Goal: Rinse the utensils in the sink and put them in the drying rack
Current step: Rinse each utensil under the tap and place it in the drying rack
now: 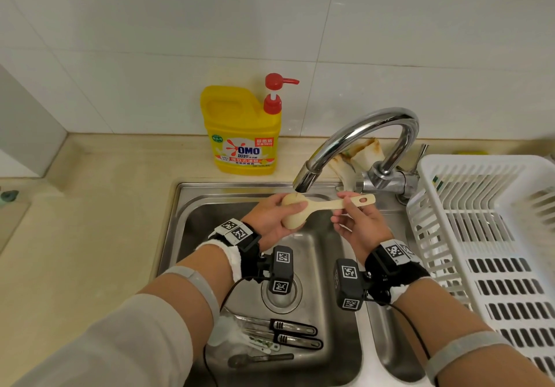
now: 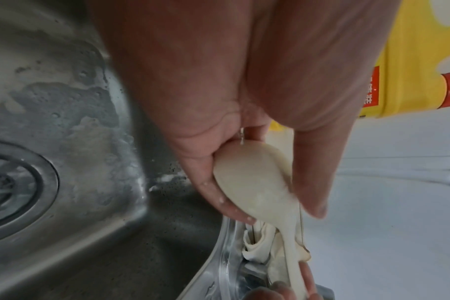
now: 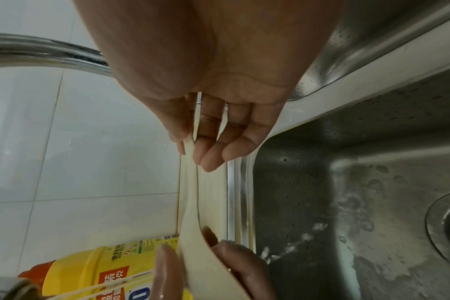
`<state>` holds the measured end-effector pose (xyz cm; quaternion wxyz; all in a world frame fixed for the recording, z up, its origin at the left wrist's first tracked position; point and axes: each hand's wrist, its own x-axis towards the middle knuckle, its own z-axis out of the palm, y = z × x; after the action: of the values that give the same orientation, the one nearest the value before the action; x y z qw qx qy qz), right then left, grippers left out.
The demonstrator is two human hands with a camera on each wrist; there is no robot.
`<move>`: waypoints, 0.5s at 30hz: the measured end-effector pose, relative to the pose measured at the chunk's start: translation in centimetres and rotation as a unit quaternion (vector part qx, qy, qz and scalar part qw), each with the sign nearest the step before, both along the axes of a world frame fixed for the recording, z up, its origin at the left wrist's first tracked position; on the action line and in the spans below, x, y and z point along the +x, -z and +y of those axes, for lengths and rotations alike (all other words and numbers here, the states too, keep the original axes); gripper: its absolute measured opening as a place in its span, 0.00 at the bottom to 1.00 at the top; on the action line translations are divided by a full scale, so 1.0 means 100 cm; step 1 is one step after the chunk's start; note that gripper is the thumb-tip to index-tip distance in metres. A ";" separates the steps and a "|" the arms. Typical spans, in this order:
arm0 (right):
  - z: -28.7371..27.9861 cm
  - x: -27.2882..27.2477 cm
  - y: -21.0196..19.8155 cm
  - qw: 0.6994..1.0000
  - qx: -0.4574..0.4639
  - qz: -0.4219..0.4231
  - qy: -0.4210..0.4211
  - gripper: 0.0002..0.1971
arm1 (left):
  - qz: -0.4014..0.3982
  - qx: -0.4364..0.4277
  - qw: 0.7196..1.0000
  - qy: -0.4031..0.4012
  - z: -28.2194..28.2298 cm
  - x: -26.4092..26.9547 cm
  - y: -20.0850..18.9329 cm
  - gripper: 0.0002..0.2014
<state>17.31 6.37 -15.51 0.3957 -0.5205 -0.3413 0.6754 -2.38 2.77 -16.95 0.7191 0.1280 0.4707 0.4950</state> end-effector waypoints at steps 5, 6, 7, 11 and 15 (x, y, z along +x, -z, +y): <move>0.002 -0.008 0.001 0.999 -0.033 0.000 0.008 0.08 | 0.014 0.002 0.999 -0.052 -0.007 -0.011 0.000 0.21; 0.002 -0.011 0.002 0.999 -0.039 0.003 0.011 0.07 | 0.018 0.000 0.998 -0.065 -0.009 -0.015 0.000 0.19; 0.002 -0.015 0.002 0.999 -0.042 0.007 0.016 0.06 | 0.019 -0.002 0.997 -0.079 -0.012 -0.020 0.000 0.19; 0.000 -0.033 0.004 0.999 -0.032 0.015 0.017 0.04 | 0.008 -0.010 0.992 -0.127 -0.022 -0.042 -0.002 0.20; -0.003 -0.056 0.006 0.998 -0.056 0.015 -0.009 0.04 | 0.022 -0.011 0.989 -0.146 -0.034 -0.063 -0.005 0.20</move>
<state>11.74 6.11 -16.10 0.3650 -0.5283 -0.3014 0.7049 -8.64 -0.66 -16.49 0.6299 0.0607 0.5049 0.5870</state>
